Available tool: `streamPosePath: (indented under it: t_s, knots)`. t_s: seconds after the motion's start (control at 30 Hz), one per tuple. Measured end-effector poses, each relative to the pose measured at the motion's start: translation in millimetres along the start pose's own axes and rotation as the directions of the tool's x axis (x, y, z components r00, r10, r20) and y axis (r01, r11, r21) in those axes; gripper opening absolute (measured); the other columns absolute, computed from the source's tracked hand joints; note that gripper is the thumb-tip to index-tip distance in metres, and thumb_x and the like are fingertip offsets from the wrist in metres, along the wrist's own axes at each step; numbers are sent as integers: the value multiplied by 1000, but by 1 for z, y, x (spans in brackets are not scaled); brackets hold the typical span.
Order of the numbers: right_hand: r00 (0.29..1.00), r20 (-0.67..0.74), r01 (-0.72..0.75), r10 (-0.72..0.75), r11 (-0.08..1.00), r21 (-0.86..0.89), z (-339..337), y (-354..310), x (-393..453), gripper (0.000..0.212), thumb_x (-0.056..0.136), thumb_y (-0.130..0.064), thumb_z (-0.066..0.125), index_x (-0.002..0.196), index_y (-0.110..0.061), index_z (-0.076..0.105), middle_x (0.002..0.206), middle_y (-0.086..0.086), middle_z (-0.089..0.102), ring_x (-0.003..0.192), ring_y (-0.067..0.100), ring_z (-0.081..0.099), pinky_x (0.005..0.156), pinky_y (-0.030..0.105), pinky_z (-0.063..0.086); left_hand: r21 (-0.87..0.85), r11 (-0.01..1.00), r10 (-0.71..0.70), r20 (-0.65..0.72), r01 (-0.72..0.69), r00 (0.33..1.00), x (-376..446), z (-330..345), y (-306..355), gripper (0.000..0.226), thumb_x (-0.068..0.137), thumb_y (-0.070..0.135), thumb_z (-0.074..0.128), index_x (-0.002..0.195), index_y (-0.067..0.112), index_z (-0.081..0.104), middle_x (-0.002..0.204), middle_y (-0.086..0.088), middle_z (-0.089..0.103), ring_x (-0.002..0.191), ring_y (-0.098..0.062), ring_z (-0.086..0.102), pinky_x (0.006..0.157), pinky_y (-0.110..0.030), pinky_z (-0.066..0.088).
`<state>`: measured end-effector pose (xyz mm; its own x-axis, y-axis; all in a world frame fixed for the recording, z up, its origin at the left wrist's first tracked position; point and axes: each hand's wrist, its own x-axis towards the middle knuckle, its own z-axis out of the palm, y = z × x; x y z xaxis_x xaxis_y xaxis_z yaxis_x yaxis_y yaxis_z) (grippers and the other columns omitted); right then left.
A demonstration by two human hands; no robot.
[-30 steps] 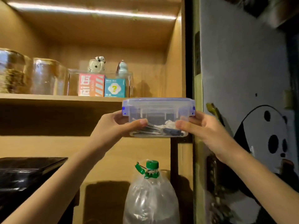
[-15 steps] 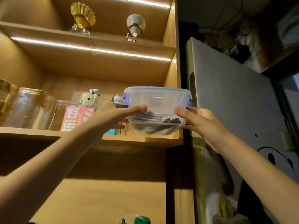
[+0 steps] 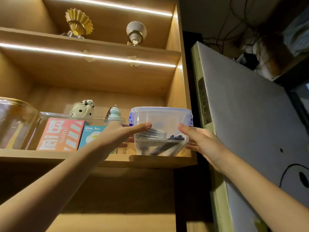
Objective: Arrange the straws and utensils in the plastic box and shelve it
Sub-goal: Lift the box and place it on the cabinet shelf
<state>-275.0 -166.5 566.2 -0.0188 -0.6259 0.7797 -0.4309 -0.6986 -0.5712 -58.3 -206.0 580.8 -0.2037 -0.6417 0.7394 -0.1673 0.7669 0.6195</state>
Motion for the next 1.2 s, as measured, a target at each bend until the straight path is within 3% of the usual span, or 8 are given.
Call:
streamPosePath:
  t_s: [0.07, 0.2, 0.33, 0.53, 0.63, 0.8, 0.93, 1.2]
  knots:
    - [1000, -3, 8, -8, 1000, 9, 4, 8, 6, 65, 60, -62, 59, 113, -24, 56, 116, 5, 65, 110, 22, 59, 101, 40, 46, 22, 1000, 14, -2, -14, 1000, 8, 3, -10, 71, 56, 57, 74, 106, 7, 65, 88, 3, 68, 83, -8, 62, 71, -20, 47]
    - [999, -32, 18, -18, 1000, -9, 9, 30, 17, 60, 75, -49, 64, 124, -16, 53, 115, 5, 64, 108, 21, 60, 97, 35, 49, 77, 996, 55, -38, -52, 998, 21, 7, -33, 63, 57, 56, 75, 95, 6, 71, 95, -8, 74, 91, -16, 67, 79, -24, 50]
    - [995, -79, 54, -54, 999, -1, 14, 47, 23, 46, 84, -31, 64, 125, -11, 53, 112, 6, 67, 105, 21, 63, 96, 36, 49, 201, 974, 124, -99, -102, 987, 31, 17, -52, 53, 66, 59, 69, 85, 9, 71, 92, -14, 72, 81, -18, 64, 62, -19, 41]
    - [976, -165, 117, -143, 980, -159, 21, 57, 34, 50, 84, -29, 66, 126, -8, 51, 111, 9, 69, 98, 23, 66, 92, 39, 52, 420, 881, 331, -213, -220, 919, 37, 31, -64, 42, 75, 51, 65, 50, 22, 48, 38, 9, 44, 40, -6, 45, 41, -12, 33]
    - [966, -196, 106, -165, 953, -282, 26, 60, 38, 46, 85, -31, 64, 122, -8, 51, 110, 10, 69, 97, 22, 66, 84, 33, 53, 573, 797, 395, -258, -189, 882, 40, 39, -73, 49, 76, 59, 57, 52, 21, 36, 49, 4, 41, 51, -14, 43, 50, -27, 32]
    - [939, -271, 87, -213, 907, -412, 34, 64, 40, 45, 86, -31, 64, 121, -6, 52, 104, 11, 69, 86, 18, 62, 61, 14, 42, 768, 636, 423, -265, -75, 867, 41, 48, -80, 55, 80, 67, 36, 57, 18, 34, 56, 1, 45, 62, -22, 50, 66, -32, 39]
    - [925, -299, 87, -233, 898, -431, 39, 69, 42, 43, 86, -33, 64, 119, -6, 54, 105, 9, 69, 89, 19, 63, 70, 24, 48, 827, 560, 454, -255, -51, 854, 39, 51, -82, 59, 84, 65, 32, 61, 14, 50, 62, -1, 54, 64, -20, 53, 72, -32, 38]
    - [923, -288, 81, -255, 861, -501, 44, 71, 40, 41, 90, -35, 59, 120, -8, 55, 109, 10, 67, 96, 25, 63, 78, 33, 53, 810, 585, 399, -245, -40, 884, 38, 49, -79, 60, 86, 62, 36, 81, 10, 64, 77, -5, 67, 74, -21, 61, 80, -37, 45]
